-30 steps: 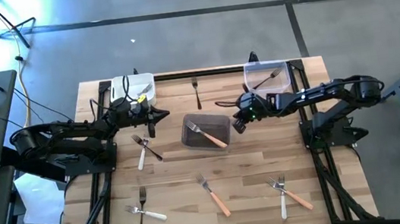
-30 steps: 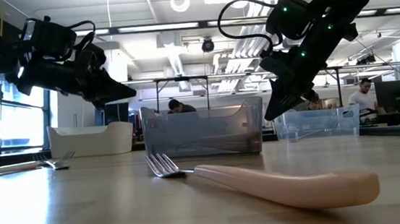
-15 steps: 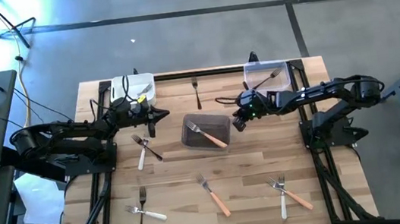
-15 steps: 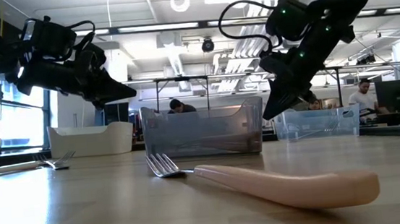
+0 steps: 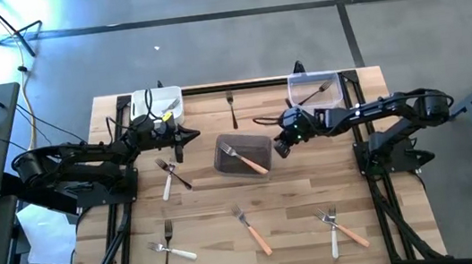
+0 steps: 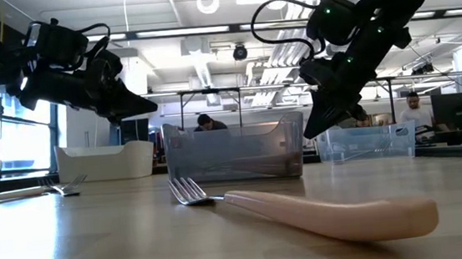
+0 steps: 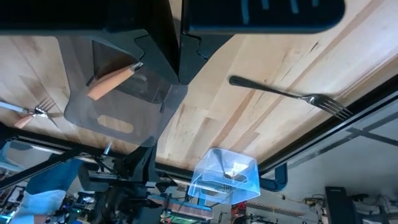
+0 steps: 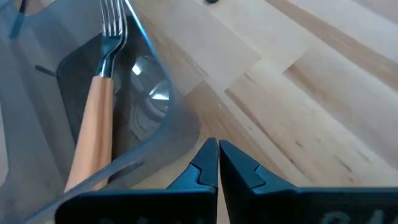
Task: Sort silverware by color (type)
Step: Adjust the black bin in the middle
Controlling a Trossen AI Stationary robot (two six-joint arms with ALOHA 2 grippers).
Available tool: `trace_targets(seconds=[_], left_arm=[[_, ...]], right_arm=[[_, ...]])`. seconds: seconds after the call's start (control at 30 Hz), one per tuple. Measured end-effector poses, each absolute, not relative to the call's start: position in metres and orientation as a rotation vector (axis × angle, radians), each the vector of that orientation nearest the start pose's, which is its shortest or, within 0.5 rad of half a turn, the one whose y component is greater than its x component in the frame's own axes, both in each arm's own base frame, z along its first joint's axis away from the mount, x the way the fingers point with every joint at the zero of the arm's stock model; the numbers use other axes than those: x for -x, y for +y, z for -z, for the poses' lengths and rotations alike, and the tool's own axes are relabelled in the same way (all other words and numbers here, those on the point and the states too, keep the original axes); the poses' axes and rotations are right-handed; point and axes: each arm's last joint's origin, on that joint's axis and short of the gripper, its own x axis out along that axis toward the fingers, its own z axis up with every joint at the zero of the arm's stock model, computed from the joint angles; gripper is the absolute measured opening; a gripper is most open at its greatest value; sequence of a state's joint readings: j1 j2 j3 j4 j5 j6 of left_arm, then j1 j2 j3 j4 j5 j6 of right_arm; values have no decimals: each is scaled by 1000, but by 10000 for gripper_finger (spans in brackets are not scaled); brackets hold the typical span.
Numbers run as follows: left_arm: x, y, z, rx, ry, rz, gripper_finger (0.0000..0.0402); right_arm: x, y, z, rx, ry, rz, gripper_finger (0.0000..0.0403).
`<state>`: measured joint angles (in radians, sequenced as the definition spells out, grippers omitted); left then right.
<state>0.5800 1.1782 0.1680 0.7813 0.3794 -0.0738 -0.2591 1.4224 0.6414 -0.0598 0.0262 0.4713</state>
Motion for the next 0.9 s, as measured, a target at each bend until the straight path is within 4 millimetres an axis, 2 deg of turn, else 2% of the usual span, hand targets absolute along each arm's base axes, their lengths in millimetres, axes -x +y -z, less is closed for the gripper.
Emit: trace_targets(seconds=[0.2, 0.3, 0.47, 0.7, 0.9], left_arm=[[-167, 96, -150, 182, 195, -212, 0], [-167, 97, -150, 179, 195, -215, 0], [-167, 97, -150, 173, 196, -214, 0], [-168, 95, -150, 180, 196, -206, 0], [-170, 91, -150, 185, 197, -185, 0]], right_arm=[[-260, -75, -182, -513, 808, 455, 0], [-262, -76, -186, -509, 796, 460, 0], [-262, -77, -182, -525, 813, 484, 0], [-269, -75, -162, -542, 884, 471, 0], [-280, -77, -156, -535, 827, 444, 0]])
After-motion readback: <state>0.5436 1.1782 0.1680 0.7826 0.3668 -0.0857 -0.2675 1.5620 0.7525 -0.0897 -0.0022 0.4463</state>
